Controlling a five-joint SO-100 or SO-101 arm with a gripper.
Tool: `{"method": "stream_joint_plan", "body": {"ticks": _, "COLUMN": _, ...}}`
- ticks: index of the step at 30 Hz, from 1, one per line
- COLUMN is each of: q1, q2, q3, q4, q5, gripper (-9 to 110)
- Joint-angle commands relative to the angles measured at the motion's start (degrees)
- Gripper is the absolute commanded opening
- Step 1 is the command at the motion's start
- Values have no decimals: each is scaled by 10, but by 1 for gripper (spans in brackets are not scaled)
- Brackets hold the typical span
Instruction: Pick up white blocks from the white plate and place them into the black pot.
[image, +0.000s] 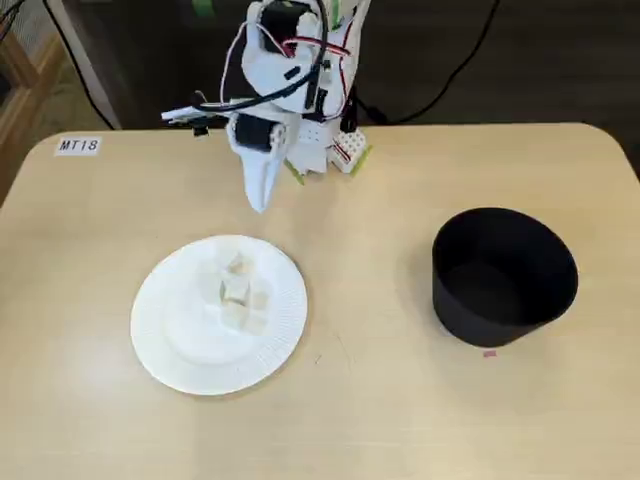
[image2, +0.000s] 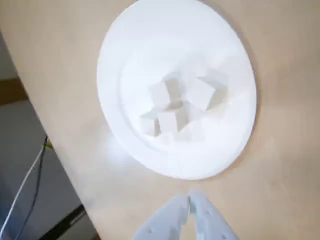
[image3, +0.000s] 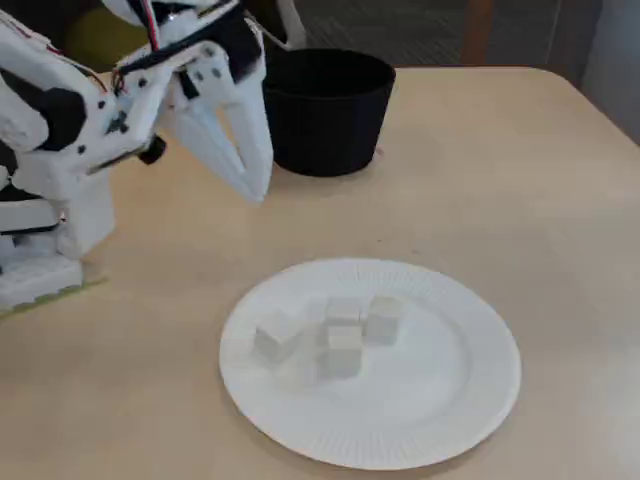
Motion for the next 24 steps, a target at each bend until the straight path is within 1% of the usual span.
{"method": "stream_joint_plan", "body": {"ticks": 1, "q1": 25, "q2": -81, "q3": -68, "q4": 23, "q5": 4, "gripper": -2}}
{"method": "stream_joint_plan", "body": {"ticks": 3, "q1": 39, "q2": -119, "q3": -80, "q4": 30, "q5": 4, "gripper": -2}}
{"method": "stream_joint_plan", "body": {"ticks": 7, "q1": 54, "q2": -207, "q3": -130, "q4": 38, "q5": -45, "gripper": -2}}
{"method": "stream_joint_plan", "body": {"ticks": 10, "q1": 55, "q2": -256, "q3": -163, "q4": 24, "q5": -82, "gripper": -2}}
{"method": "stream_joint_plan", "body": {"ticks": 14, "q1": 63, "q2": -309, "q3": -200, "q4": 11, "q5": -100, "gripper": -2}}
{"method": "stream_joint_plan", "body": {"ticks": 15, "q1": 66, "q2": -323, "q3": -207, "q4": 11, "q5": -100, "gripper": -1}}
{"method": "stream_joint_plan", "body": {"ticks": 16, "q1": 69, "q2": -333, "q3": -213, "q4": 11, "q5": -105, "gripper": 3}}
{"method": "stream_joint_plan", "body": {"ticks": 17, "q1": 72, "q2": -340, "q3": -214, "q4": 10, "q5": -112, "gripper": 10}}
{"method": "stream_joint_plan", "body": {"ticks": 20, "q1": 85, "q2": -359, "q3": -215, "q4": -3, "q5": -118, "gripper": 24}}
{"method": "stream_joint_plan", "body": {"ticks": 21, "q1": 89, "q2": -367, "q3": -216, "q4": -7, "q5": -119, "gripper": 27}}
{"method": "stream_joint_plan", "body": {"ticks": 24, "q1": 92, "q2": -401, "q3": -236, "q4": -12, "q5": -135, "gripper": 29}}
